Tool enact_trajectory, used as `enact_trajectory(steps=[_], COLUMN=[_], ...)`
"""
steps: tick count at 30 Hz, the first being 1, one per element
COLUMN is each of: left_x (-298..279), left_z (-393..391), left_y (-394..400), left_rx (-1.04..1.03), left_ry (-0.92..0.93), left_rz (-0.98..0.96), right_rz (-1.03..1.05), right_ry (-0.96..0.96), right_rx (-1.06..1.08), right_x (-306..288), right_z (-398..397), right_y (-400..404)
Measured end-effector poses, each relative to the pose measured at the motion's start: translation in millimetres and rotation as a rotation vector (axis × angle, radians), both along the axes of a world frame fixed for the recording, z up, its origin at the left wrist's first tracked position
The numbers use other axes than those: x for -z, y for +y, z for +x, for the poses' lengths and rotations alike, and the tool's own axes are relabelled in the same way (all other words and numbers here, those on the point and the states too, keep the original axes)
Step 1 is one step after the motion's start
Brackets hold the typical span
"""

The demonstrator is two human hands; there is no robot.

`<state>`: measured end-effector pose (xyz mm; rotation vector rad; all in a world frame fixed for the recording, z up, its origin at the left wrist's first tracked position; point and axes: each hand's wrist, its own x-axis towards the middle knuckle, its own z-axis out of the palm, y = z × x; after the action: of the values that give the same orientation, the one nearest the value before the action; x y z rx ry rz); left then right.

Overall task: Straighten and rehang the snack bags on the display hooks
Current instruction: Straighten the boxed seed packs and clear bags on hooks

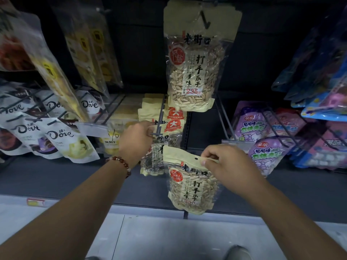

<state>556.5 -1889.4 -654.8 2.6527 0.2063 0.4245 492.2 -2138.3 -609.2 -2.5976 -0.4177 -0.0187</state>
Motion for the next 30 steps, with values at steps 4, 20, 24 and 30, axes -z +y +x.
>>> enact_trajectory(steps=[4, 20, 24, 30], left_x=[-6, -53, -60, -99], left_z=[-12, -129, -147, -148], left_y=[7, -11, -33, -34], left_rx=[0.035, 0.318, 0.373, 0.381], left_ry=[-0.056, -0.252, -0.213, -0.162], left_rz=[0.027, 0.445, 0.461, 0.281], right_rz=[-0.01, -0.063, -0.066, -0.05], right_ry=[-0.01, -0.158, -0.223, -0.333], right_rx=[0.012, -0.002, -0.027, -0.058], right_x=[3, -27, -43, -80], right_z=[-3, -49, -66, -78], right_y=[-4, 7, 12, 11])
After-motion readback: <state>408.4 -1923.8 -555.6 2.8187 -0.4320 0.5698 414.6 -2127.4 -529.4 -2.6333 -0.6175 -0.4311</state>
